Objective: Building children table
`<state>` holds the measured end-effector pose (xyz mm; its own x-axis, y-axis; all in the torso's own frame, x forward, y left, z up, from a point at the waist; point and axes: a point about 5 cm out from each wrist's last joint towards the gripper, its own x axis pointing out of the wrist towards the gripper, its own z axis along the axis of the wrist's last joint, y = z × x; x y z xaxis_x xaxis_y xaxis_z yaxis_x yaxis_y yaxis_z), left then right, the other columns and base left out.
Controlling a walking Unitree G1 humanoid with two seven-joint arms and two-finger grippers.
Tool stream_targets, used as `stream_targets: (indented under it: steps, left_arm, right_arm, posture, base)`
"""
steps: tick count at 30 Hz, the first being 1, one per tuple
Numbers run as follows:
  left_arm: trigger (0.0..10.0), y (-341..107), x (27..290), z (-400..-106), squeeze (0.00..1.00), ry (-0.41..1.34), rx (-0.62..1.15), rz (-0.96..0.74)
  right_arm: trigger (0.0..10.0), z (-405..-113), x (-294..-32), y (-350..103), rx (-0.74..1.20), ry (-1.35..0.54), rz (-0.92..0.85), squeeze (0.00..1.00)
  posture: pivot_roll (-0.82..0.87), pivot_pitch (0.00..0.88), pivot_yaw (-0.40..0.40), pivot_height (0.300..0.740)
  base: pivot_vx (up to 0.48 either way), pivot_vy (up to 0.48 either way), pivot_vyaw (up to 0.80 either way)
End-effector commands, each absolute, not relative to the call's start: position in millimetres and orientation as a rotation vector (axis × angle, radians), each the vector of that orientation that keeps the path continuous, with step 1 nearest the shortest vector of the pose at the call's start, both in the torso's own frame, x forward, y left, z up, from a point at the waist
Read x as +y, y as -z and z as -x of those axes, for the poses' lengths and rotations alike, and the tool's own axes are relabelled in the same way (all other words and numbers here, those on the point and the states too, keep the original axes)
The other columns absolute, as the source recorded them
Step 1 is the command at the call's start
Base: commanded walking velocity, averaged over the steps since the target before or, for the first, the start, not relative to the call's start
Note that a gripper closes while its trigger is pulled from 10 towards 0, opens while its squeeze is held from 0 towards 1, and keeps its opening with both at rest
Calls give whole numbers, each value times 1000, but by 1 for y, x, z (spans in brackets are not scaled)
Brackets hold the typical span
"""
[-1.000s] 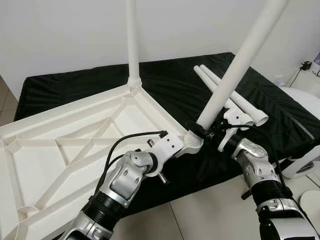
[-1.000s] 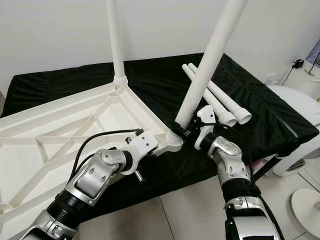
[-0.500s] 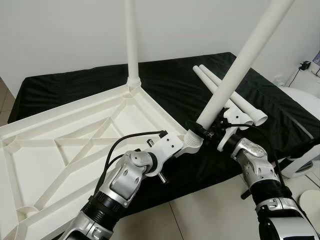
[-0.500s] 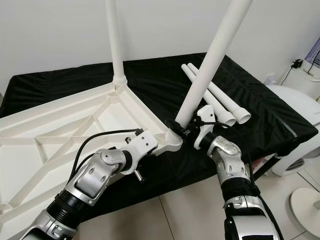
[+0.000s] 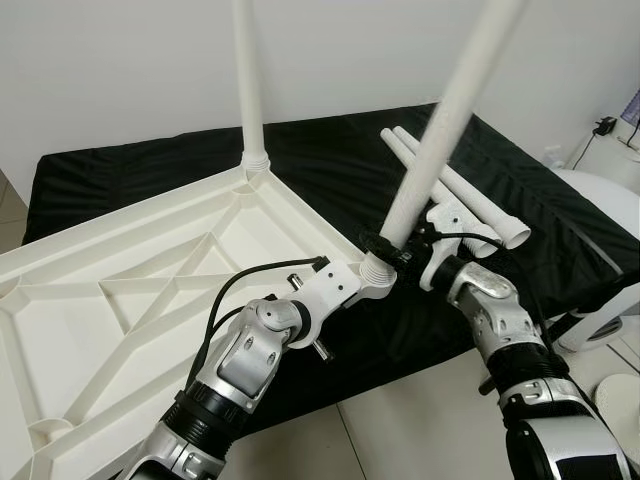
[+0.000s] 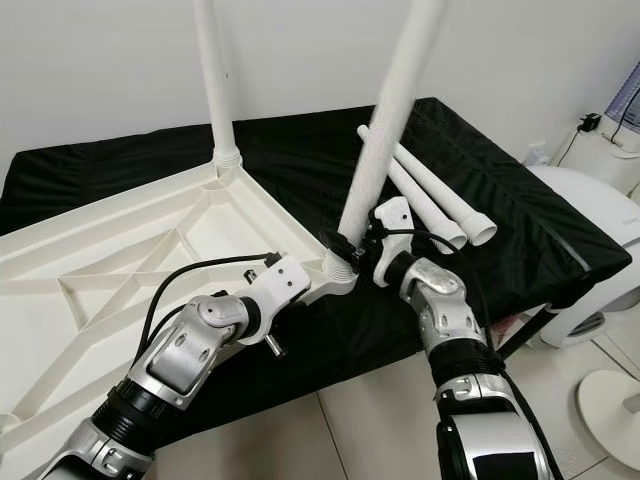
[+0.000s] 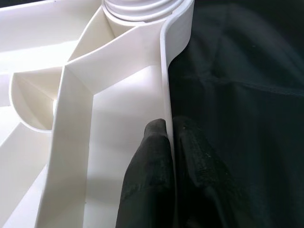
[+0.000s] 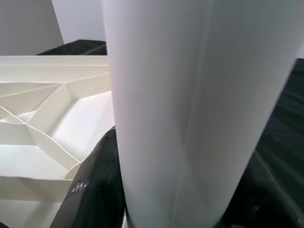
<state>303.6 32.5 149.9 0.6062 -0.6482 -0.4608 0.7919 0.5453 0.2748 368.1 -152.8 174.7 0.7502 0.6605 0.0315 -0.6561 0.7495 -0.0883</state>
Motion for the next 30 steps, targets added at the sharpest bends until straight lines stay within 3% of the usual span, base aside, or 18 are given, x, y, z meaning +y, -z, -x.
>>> stream_targets:
  steps: [1, 30]
  left_arm:
    - [10000, -168, 29, -305, 0, 822, 223, -505]
    - [10000, -168, 28, -304, 0, 817, 222, -499]
  right_arm:
    - [10000, -365, -165, -140, 114, -621, 38, 0]
    - [10000, -365, -149, -135, 75, -548, 51, 0]
  posture:
    - [-67, 91, 5, 740]
    - [-66, 91, 0, 740]
  base:
    - [0, 0, 0]
    - [0, 0, 0]
